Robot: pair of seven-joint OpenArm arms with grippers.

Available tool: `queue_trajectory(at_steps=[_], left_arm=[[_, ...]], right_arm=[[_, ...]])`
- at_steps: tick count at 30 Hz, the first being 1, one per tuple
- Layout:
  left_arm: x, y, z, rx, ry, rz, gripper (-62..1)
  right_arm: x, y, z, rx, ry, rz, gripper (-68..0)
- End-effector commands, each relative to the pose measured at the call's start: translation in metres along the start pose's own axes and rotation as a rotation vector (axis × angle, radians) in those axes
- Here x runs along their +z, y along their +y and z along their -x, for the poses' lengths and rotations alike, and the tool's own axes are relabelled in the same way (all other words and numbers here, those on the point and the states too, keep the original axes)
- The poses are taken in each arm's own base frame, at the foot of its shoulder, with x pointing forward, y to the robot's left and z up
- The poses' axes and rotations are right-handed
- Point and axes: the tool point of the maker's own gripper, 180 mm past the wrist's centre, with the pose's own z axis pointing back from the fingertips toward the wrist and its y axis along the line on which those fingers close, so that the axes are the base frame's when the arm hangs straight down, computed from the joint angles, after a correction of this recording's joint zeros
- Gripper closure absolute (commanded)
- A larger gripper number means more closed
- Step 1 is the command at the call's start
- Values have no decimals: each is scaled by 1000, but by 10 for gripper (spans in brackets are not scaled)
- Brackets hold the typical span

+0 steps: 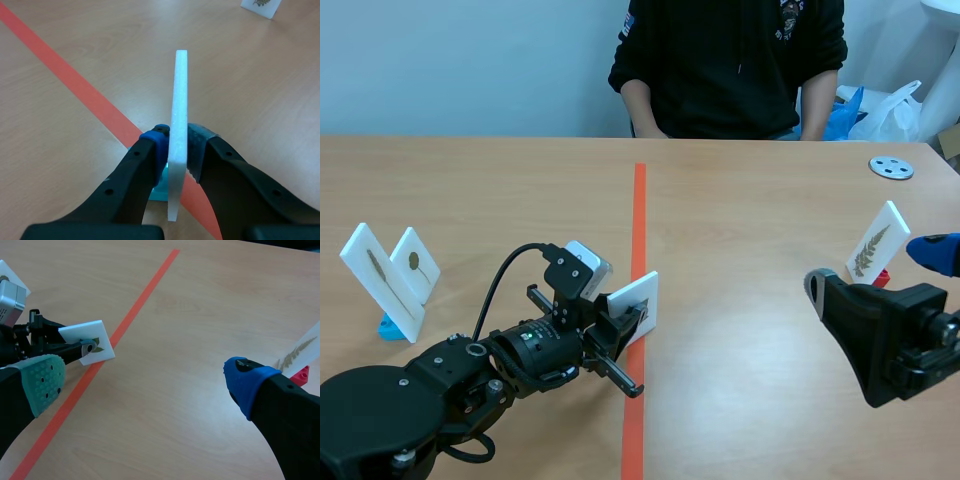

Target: Sort the leaf by its shape. The table is split by an orange tape line. A compound leaf with several leaflets goes to the left side, a simple leaf with one blade goes to the right side. Return to the home posture when a red brick is placed on the table.

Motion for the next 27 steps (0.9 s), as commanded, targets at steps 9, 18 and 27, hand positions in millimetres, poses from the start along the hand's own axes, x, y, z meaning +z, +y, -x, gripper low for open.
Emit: queue_trajectory(at_steps=[9, 18, 27], left_arm=[[8, -6, -6, 0, 2, 1, -74], [45, -36, -38, 86, -91, -25, -75], [95, -20, -63, 135, -160, -188, -75]], right_arm=[[-1, -3, -10, -2, -39, 6, -679], [-1, -3, -10, -2, -39, 6, -679], [-1, -3, -10, -2, -39, 6, -679]])
